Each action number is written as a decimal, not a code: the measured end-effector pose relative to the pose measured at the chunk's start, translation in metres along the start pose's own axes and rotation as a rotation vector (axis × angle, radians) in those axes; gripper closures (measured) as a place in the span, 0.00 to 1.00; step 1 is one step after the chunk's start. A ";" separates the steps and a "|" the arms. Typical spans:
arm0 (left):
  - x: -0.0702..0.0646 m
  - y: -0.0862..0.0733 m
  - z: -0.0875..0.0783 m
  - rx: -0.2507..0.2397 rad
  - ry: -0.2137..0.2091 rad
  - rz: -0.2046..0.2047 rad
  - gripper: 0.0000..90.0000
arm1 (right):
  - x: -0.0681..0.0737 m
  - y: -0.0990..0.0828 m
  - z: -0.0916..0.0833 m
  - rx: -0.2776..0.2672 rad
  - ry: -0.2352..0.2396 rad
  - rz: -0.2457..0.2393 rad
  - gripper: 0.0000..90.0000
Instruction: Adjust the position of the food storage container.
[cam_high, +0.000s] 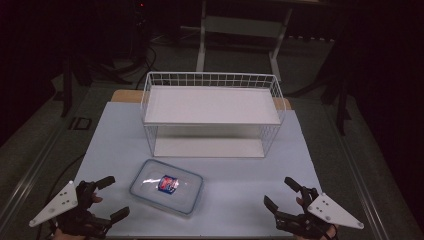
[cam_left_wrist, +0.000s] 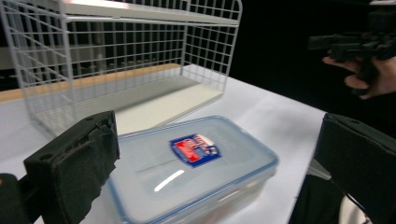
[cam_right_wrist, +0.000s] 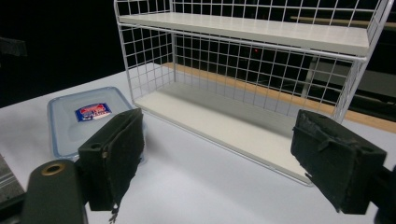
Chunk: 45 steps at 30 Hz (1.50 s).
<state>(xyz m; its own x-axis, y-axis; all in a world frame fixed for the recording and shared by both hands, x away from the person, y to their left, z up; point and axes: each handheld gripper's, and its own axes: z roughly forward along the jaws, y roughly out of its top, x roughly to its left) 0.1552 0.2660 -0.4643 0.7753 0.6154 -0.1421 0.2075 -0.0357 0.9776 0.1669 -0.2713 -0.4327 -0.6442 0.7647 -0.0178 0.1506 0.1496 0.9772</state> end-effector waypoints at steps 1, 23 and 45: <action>-0.002 0.001 0.000 0.001 0.002 0.002 0.00 | 0.001 0.001 -0.001 -0.001 -0.003 -0.002 0.18; 0.046 0.022 -0.009 -0.001 0.115 0.000 0.00 | -0.002 0.012 -0.001 0.016 -0.020 0.020 0.14; 0.090 -0.021 0.007 0.298 0.257 -0.050 0.69 | -0.001 0.008 -0.002 0.001 -0.021 0.033 0.14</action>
<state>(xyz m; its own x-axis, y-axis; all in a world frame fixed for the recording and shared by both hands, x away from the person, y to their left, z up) 0.2249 0.3165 -0.4984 0.5933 0.7976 -0.1084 0.4348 -0.2042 0.8771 0.1672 -0.2720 -0.4245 -0.6228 0.7823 0.0102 0.1727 0.1247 0.9771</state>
